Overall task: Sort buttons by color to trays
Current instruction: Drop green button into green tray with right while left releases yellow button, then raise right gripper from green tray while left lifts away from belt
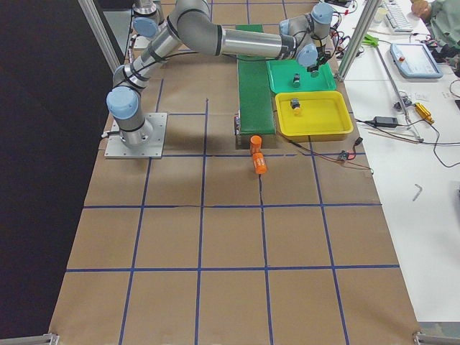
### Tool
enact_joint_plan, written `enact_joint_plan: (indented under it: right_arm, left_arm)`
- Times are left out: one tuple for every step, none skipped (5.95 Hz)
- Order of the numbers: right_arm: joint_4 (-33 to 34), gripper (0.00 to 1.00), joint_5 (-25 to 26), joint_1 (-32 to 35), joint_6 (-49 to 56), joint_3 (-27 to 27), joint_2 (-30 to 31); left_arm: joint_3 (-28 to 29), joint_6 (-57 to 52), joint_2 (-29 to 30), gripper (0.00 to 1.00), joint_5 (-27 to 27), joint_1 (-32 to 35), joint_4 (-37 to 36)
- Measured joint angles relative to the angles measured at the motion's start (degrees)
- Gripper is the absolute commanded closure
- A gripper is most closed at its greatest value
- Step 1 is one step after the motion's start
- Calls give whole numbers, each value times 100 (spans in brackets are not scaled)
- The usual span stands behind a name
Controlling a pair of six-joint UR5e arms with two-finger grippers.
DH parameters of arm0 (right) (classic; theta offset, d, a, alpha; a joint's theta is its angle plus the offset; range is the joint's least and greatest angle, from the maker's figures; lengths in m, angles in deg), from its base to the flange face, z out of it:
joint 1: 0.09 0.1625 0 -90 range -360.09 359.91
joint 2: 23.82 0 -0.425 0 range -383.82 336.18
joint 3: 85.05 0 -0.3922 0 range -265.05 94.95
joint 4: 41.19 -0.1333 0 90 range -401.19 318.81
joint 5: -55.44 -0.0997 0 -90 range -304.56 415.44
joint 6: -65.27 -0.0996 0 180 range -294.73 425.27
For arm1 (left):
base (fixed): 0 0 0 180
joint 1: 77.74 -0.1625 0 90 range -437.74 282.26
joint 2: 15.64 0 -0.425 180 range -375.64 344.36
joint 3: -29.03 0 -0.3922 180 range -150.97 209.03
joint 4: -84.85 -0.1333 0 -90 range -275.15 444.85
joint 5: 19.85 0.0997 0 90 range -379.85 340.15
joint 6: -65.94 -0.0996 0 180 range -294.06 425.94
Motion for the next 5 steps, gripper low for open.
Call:
enact_joint_plan:
  right_arm:
    - [-186, 0, -37, -5, -6, -4, 54]
    - [-621, 0, -9, -23, 6, -25, 218]
    - [-1234, 0, 146, -68, 44, -48, 478]
    - [-1974, 0, 416, -141, 200, -149, 823]
    - [-2557, 0, 605, -227, 419, -493, 1272]
  left_arm:
    - [30, 679, -126, 2, 136, -41, 8]
    - [35, 1243, -246, 2, 308, -113, 35]
    - [35, 1556, -316, 2, 404, -208, 58]
    - [36, 1752, -354, 2, 440, -269, 95]
    - [34, 1880, -372, 2, 456, -278, 137]
